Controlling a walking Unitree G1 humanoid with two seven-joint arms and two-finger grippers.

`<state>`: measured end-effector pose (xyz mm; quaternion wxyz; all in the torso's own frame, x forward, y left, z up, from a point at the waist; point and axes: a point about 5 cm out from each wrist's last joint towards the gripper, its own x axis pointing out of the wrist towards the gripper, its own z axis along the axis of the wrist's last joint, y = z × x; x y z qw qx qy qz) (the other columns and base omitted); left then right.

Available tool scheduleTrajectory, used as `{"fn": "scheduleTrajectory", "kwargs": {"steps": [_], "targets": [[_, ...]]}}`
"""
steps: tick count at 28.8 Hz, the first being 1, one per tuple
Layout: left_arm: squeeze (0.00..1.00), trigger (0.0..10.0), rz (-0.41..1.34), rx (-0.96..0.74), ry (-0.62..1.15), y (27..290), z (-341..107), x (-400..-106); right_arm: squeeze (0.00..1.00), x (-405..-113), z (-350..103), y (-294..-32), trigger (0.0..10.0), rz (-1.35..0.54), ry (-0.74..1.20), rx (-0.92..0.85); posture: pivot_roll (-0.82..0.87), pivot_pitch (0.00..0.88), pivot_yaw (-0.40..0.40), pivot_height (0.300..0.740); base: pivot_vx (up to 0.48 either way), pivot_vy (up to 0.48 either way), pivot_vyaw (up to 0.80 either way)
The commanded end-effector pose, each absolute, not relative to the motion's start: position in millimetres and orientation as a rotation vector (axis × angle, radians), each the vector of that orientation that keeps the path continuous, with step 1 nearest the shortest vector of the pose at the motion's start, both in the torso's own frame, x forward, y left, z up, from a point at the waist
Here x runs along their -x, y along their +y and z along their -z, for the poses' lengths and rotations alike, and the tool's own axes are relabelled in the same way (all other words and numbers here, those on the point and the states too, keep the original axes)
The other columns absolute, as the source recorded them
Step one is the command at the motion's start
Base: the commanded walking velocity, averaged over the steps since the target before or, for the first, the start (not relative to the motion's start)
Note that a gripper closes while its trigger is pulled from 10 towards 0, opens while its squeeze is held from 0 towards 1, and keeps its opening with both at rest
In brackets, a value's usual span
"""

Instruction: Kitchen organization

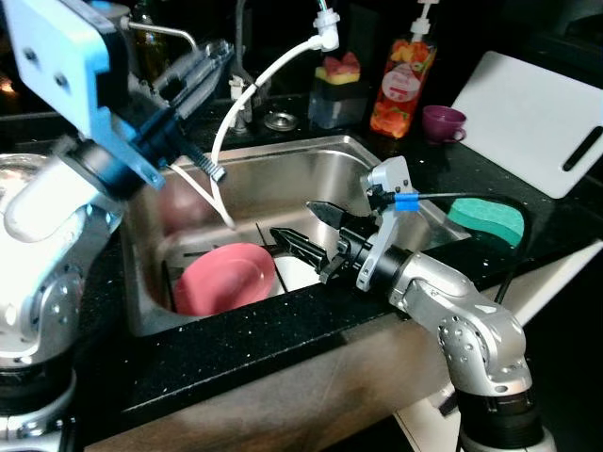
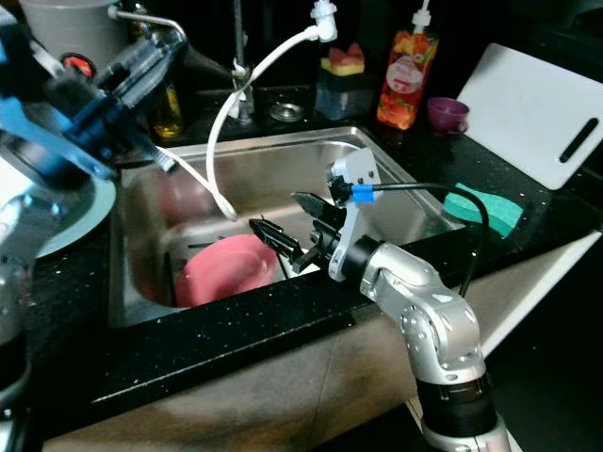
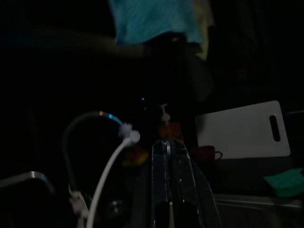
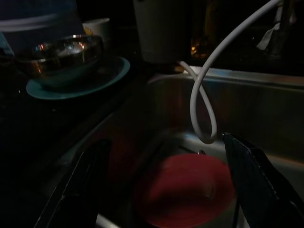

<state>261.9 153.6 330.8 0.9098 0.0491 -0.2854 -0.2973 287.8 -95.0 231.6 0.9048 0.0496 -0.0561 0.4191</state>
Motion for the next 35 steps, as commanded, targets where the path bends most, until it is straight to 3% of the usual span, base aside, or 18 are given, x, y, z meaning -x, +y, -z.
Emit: {"fn": "scheduleTrajectory", "kwargs": {"steps": [1, 4, 8, 9, 10, 11, 13, 14, 15, 16, 17, 19, 20, 26, 35], "targets": [[0.00, 0.0, 0.592, 0.037, -0.493, 158, -315, -272, 0.00, -290, -228, -99, 10.0, -0.837, -0.103, -0.072, 0.09, 0.000, -0.050, 0.740, 0.000, 0.000, 0.00], [0.00, 0.0, 0.595, 0.249, -0.351, 159, -287, -284, 0.00, -291, -225, -100, 10.0, -0.819, -0.091, -0.048, 0.09, 0.000, -0.049, 0.740, 0.000, 0.000, 0.00], [0.00, 0.0, 0.591, 0.339, -0.316, 160, -277, -289, 0.00, -291, -224, -101, 10.0, -0.813, -0.086, -0.040, 0.09, 0.000, -0.048, 0.740, 0.000, 0.000, 0.00], [0.00, 0.9, 0.612, 0.370, -0.303, 158, -273, -290, 0.00, -292, -223, -101, 10.0, -0.806, -0.080, -0.022, 0.08, 0.000, -0.045, 0.740, 0.000, 0.000, 0.00], [0.00, 0.9, 0.612, 0.370, -0.303, 158, -273, -290, 0.00, -292, -223, -101, 10.0, -0.806, -0.080, -0.022, 0.08, 0.000, -0.045, 0.740, 0.000, 0.000, 0.00], [0.00, 2.6, 0.633, 0.368, -0.288, 155, -269, -290, 0.00, -292, -221, -102, 10.0, -0.796, -0.073, -0.008, 0.08, 0.000, -0.043, 0.740, 0.000, 0.000, 0.00], [0.00, 3.1, 0.649, 0.355, -0.250, 152, -261, -292, 0.00, -293, -218, -105, 10.0, -0.770, -0.059, 0.009, 0.08, 0.000, -0.041, 0.740, 0.000, 0.000, 0.00], [0.00, 4.7, 0.645, 0.338, -0.228, 151, -257, -293, 0.00, -294, -217, -108, 10.0, -0.753, -0.052, 0.015, 0.07, 0.000, -0.038, 0.740, 0.000, 0.000, 0.00], [0.00, 9.1, 0.639, 0.330, -0.207, 151, -253, -294, 0.00, -296, -216, -109, 10.0, -0.739, -0.046, 0.022, 0.07, 0.000, -0.039, 0.740, 0.000, 0.000, 0.00], [0.00, 10.0, 0.636, 0.327, -0.192, 150, -250, -295, 0.00, -297, -215, -111, 10.0, -0.726, -0.042, 0.029, 0.07, 0.000, -0.037, 0.740, 0.000, 0.000, 0.00], [0.20, 10.0, 0.645, 0.338, -0.167, 148, -246, -295, 0.00, -298, -214, -112, 10.0, -0.717, -0.037, 0.034, 0.07, 0.000, -0.037, 0.740, 0.000, 0.000, 0.00], [0.20, 10.0, 0.653, 0.348, -0.150, 147, -243, -295, 0.00, -298, -214, -112, 10.0, -0.712, -0.035, 0.036, 0.07, 0.000, -0.039, 0.740, 0.000, 0.000, 0.00], [1.00, 10.0, 0.666, 0.335, -0.116, 144, -238, -294, 0.00, -298, -213, -112, 10.0, -0.708, -0.031, 0.039, 0.07, 0.000, -0.039, 0.740, 0.000, 0.000, 0.00], [1.00, 10.0, 0.667, 0.284, -0.070, 139, -229, -291, 0.00, -299, -212, -112, 10.0, -0.700, -0.028, 0.045, 0.07, 0.000, -0.040, 0.740, 0.000, 0.000, 0.00], [1.00, 10.0, 0.541, 0.108, -0.184, 150, -255, -288, 0.00, -302, -215, -113, 10.0, -0.690, -0.052, 0.029, 0.09, 0.000, -0.051, 0.740, 0.000, 0.000, 0.00]]}}
